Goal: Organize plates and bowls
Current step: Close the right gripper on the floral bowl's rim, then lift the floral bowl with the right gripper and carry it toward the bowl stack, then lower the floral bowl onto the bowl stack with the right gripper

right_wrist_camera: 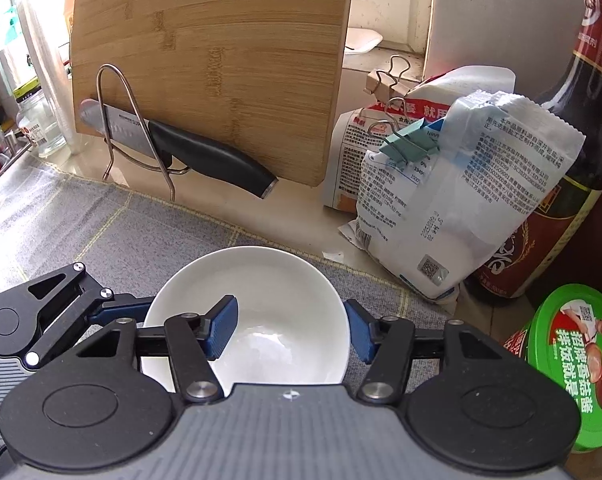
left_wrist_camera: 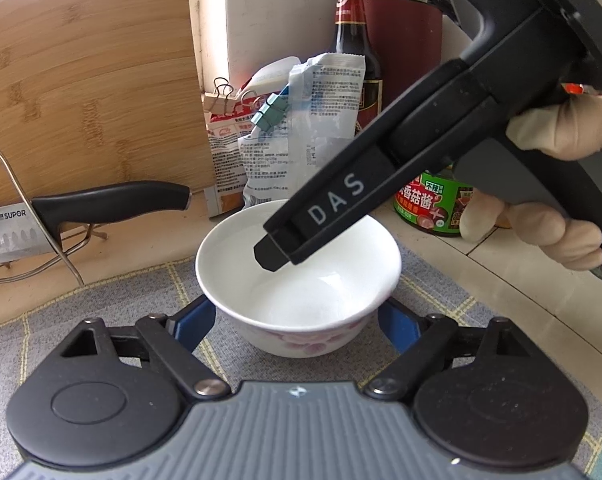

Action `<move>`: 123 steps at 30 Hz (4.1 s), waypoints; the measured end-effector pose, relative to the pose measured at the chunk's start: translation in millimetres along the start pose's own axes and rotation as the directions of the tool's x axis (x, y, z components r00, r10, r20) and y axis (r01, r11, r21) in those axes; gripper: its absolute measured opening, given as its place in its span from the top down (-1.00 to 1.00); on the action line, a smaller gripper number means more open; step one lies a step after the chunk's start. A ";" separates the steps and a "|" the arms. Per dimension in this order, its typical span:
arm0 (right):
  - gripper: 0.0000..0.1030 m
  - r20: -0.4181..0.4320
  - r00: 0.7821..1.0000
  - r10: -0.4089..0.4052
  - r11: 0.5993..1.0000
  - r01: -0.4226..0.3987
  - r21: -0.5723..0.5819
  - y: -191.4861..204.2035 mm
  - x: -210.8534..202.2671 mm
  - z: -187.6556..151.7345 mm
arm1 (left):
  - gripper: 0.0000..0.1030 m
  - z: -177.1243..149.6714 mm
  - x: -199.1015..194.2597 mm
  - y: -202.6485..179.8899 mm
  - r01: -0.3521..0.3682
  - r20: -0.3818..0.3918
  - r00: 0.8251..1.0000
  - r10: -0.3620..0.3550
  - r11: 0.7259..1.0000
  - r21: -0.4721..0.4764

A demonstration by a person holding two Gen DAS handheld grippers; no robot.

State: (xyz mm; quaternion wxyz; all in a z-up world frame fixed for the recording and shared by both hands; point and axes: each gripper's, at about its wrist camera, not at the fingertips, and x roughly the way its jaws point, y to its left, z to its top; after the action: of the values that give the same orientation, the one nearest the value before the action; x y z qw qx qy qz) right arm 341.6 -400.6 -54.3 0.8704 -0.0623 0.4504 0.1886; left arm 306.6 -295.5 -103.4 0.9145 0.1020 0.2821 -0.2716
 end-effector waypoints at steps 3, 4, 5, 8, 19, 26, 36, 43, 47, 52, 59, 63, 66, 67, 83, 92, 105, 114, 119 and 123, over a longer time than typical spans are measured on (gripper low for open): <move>-0.21 -0.016 1.000 -0.002 1.000 0.002 0.000 -0.2 2.2 -1.0 | -0.71 0.6 1.2 0.6 0.004 -0.002 1.000 -0.004 1.000 0.000; -0.20 -0.016 1.000 -0.003 1.000 0.003 -0.001 -0.2 2.3 -1.8 | -0.71 0.6 1.1 0.6 0.004 -0.004 1.000 -0.004 1.000 0.001; -0.19 -0.014 1.000 -0.002 1.000 0.002 0.001 -0.5 2.0 -2.2 | -0.71 0.9 1.1 0.7 0.005 -0.007 1.000 -0.005 1.000 0.002; -0.16 -0.013 1.000 0.005 1.000 -0.005 0.014 -2.4 1.2 -2.3 | -0.71 2.4 1.7 1.1 0.006 -0.017 1.000 -0.006 1.000 0.002; -0.16 0.001 1.000 0.012 1.000 -0.012 0.007 4.2 -8.9 -4.9 | -0.70 6.4 -8.0 0.9 0.002 -0.059 0.998 -0.001 1.000 0.019; -0.16 0.023 0.999 0.041 0.999 -0.041 0.008 18.3 -28.2 -7.7 | -0.70 9.1 -31.6 0.6 0.000 -0.091 0.996 0.002 1.000 0.022; -0.16 0.047 0.995 0.093 0.996 -0.094 0.014 52.4 -60.1 -10.6 | -0.70 3.7 -82.4 9.8 0.004 -0.123 0.992 -0.001 1.000 0.029; -0.16 0.047 0.994 0.104 0.995 -0.104 0.006 89.7 -77.1 -13.1 | -0.70 -2.5 -120.6 23.5 0.008 -0.141 0.990 -0.005 1.000 0.022; -0.17 0.049 0.992 0.115 0.993 -0.114 -0.011 109.7 -85.7 -11.0 | -0.71 -5.6 -142.1 34.6 0.009 -0.138 0.990 -0.008 1.000 0.005; -0.17 0.054 0.989 0.140 0.990 -0.138 -0.030 134.9 -90.7 -5.4 | -0.71 -12.1 -164.5 48.3 -0.010 -0.134 0.991 0.008 1.000 -0.011; -0.17 0.053 0.984 0.171 0.982 -0.166 -0.085 178.0 -89.1 1.6 | -0.71 -27.2 -191.7 70.8 -0.054 -0.139 0.989 0.049 0.998 -0.036; -0.17 0.050 0.979 0.196 0.976 -0.189 -0.109 199.8 -85.1 7.3 | -0.71 -35.4 -205.4 83.5 -0.084 -0.142 0.987 0.076 0.995 -0.047; -0.17 0.043 0.976 0.213 0.971 -0.206 -0.125 215.4 -80.3 10.6 | -0.71 -42.2 -213.2 92.9 -0.101 -0.144 0.985 0.092 0.993 -0.059; -0.17 0.040 0.975 0.217 0.969 -0.210 -0.130 220.8 -79.0 11.6 | -0.71 -44.5 -215.2 96.5 -0.106 -0.146 0.985 0.095 0.992 -0.065; -0.18 -0.019 0.968 0.251 0.953 -0.250 -0.170 272.1 -49.4 13.6 | -0.71 -72.9 -232.7 128.2 -0.149 -0.190 0.974 0.126 0.982 -0.112; -0.18 -0.032 0.970 0.242 0.954 -0.244 -0.173 277.7 -39.4 5.7 | -0.71 -78.8 -231.3 128.3 -0.145 -0.218 0.969 0.119 0.983 -0.110; -0.19 -0.043 0.968 0.247 0.954 -0.250 -0.163 279.7 -31.5 0.2 | -0.72 -80.8 -229.2 131.1 -0.141 -0.234 0.966 0.113 0.984 -0.106; -0.19 -0.045 0.971 0.237 0.954 -0.241 -0.180 282.6 -29.8 -1.9 | -0.74 -80.3 -227.3 134.4 -0.124 -0.249 0.964 0.095 0.987 -0.104; -0.19 -0.046 0.970 0.239 0.953 -0.243 -0.180 282.7 -28.9 -3.6 | -0.79 -81.7 -226.6 135.2 -0.121 -0.255 0.963 0.090 0.987 -0.109; -0.20 -0.040 0.970 0.239 0.952 -0.242 -0.185 283.0 -30.4 -3.9 | -0.81 -81.3 -228.4 133.9 -0.114 -0.251 0.964 0.086 0.989 -0.099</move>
State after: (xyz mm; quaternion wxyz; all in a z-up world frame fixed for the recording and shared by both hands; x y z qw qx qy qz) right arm 213.9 -149.3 -14.7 0.8272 -0.0909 0.4423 0.3344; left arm 185.0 -56.1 -35.2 0.8893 0.0975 0.4024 -0.1940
